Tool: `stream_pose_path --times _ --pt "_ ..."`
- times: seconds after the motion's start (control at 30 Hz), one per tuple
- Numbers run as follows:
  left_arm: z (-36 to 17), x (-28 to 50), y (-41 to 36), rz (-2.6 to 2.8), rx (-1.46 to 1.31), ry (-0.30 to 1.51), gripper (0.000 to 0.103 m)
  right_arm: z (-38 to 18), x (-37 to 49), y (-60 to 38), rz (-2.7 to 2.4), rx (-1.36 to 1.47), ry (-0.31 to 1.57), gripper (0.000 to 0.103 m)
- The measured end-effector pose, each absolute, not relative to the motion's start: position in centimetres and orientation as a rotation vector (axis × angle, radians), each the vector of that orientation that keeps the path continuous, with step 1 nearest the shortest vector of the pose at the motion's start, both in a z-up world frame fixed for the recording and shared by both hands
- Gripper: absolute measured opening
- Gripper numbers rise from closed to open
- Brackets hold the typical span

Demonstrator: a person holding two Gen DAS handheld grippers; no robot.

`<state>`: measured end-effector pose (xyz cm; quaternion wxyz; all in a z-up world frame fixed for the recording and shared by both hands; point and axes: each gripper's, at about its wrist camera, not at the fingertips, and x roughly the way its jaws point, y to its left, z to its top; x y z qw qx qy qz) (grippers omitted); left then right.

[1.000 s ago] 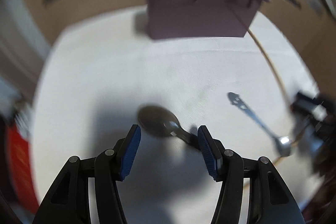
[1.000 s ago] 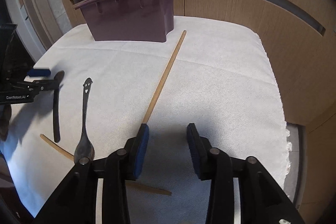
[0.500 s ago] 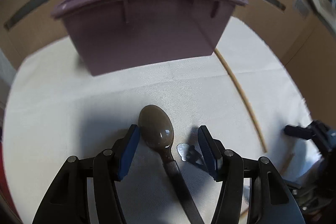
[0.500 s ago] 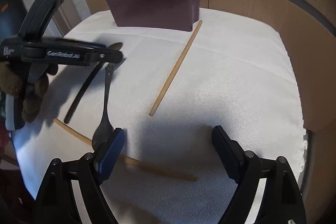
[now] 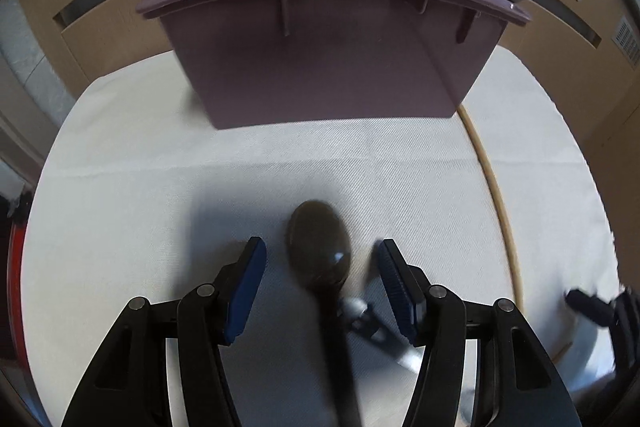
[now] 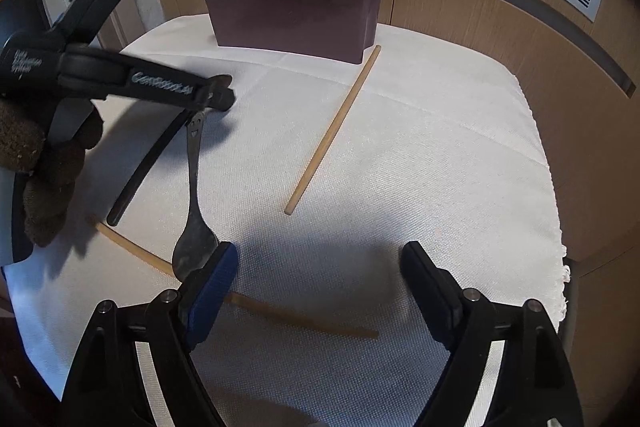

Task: Organize utensils
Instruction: 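Grasp the brown plastic spoon with the left tool while the right tool grasps a wooden chopstick, then carry the spoon and chopstick over the caddy and open both tools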

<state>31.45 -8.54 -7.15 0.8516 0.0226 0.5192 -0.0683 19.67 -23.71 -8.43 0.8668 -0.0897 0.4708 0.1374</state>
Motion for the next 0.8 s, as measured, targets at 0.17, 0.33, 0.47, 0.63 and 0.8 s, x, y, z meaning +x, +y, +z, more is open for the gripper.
stream_pose_path --times 0.17,0.33,0.47,0.63,0.8 --pt "-6.9 31.1 -8.9 -0.191 0.059 1.052 0.034 -7.5 19.5 -24.1 0.29 -0.21 0.955 0.04" --pt "-5.7 28.5 -6.0 -0.255 -0.041 0.982 0.034 -5.1 21.8 -24.6 0.28 -0.177 0.909 0.035" --pt "-3.0 25.0 -2.6 -0.245 -0.101 0.862 0.034 -4.5 27.6 -24.4 0.251 -0.072 0.935 0.035" --pt "-1.0 23.7 0.5 -0.253 -0.162 0.758 0.034 -6.5 34.8 -23.2 0.162 -0.016 1.015 0.035" --pt "0.7 23.8 2.3 -0.26 -0.191 0.698 0.034 -7.9 36.7 -21.5 0.106 -0.086 1.032 0.009"
